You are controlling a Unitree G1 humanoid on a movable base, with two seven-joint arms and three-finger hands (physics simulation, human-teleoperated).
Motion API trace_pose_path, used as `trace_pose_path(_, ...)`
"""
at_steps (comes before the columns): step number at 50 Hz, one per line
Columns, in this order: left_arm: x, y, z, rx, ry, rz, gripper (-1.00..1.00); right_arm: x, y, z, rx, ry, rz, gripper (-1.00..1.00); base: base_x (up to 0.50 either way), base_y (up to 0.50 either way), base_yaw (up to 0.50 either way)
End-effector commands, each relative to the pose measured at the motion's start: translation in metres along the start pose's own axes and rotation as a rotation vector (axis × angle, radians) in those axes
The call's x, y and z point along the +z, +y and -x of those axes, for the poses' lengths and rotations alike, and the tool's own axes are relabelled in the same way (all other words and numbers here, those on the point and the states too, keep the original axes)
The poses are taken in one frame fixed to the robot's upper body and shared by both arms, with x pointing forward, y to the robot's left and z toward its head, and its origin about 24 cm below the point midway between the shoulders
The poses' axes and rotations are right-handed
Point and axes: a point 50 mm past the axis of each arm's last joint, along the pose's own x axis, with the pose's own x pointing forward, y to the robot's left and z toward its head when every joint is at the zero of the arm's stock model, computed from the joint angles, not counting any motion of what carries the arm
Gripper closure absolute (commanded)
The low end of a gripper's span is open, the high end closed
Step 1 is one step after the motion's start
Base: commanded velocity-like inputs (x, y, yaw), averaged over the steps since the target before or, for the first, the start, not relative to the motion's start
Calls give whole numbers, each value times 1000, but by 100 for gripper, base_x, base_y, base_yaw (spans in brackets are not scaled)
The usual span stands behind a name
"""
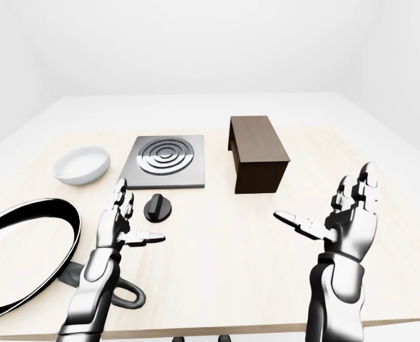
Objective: Turn on the stove.
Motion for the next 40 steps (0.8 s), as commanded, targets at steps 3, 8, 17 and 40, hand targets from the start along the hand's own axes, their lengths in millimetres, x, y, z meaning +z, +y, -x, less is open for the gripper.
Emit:
trace_pose_path(3,8,1,-25,20,-32,-43,-100,2,-1,3,-1,-4,-9,-100,0,0,0)
trace_pose_path(8,8,-3,-42,36,-32,-66,-100,-2,2,4,13,11,-15,-100,0,0,0)
trace_pose_path(17,-13,-9,-58,39,59,-103,-100,-3,3,4,21,17,-18,-100,0,0,0)
trace_pose_path(40,-68,-10,-49,29,317,-168,-100,-6,8,3,44,30,-16,-100,0,0,0)
